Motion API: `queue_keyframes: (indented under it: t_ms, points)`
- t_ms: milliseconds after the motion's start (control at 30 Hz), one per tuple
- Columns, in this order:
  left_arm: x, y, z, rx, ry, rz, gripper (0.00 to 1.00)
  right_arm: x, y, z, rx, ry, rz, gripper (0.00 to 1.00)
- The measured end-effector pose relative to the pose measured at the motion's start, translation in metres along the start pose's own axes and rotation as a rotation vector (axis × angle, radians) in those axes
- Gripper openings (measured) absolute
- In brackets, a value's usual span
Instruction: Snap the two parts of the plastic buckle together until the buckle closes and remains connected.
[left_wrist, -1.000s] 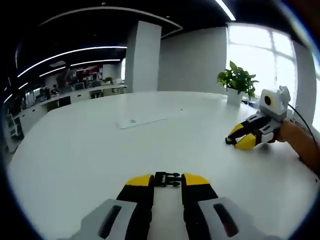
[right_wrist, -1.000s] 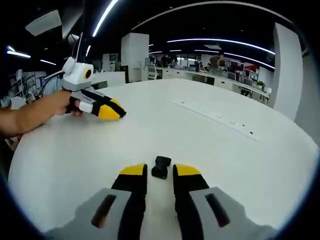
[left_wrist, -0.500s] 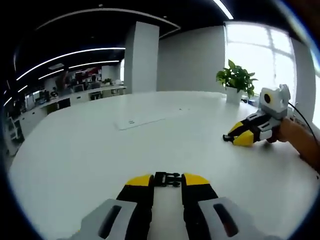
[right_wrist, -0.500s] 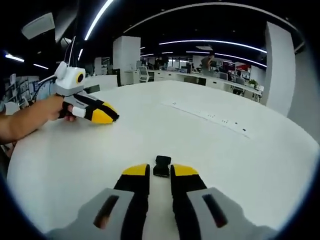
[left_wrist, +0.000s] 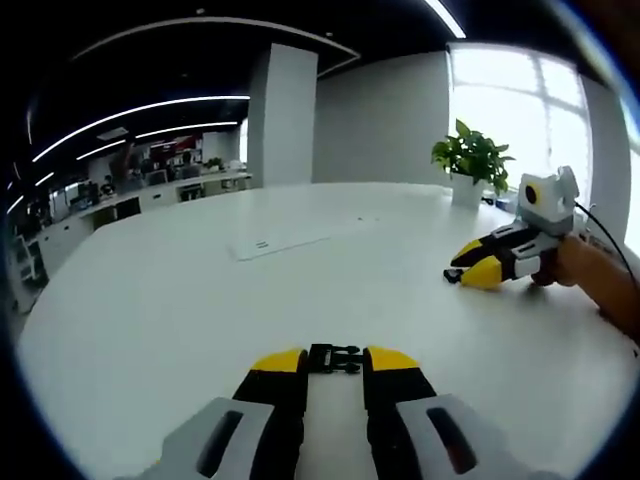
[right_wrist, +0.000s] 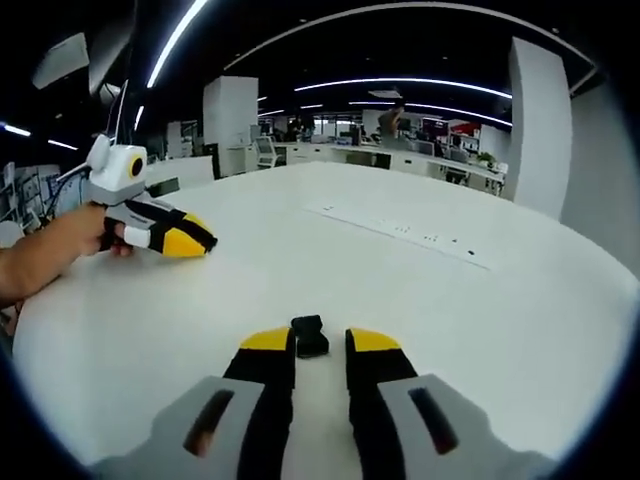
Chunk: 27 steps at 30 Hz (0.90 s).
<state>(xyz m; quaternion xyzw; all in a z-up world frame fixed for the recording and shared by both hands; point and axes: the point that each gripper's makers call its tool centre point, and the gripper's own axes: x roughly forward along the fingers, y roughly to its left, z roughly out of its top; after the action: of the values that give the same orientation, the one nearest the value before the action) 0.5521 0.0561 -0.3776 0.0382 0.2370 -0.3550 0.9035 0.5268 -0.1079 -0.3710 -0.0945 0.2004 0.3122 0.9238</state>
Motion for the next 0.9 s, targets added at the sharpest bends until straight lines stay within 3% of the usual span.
queue_keyframes:
  t_ms: [233, 333, 900]
  points:
    - [0.000, -0.001, 0.000, 0.007, -0.001, 0.000, 0.21, -0.003, 0.016, -0.005, -0.047, 0.015, 0.034, 0.16]
    - [0.000, -0.002, 0.000, 0.008, -0.002, -0.002, 0.21, -0.005, 0.012, -0.004, -0.045, 0.022, 0.048, 0.13]
    - [-0.001, -0.009, -0.003, 0.021, -0.002, -0.010, 0.21, 0.006, 0.003, 0.001, -0.067, 0.018, 0.072, 0.15]
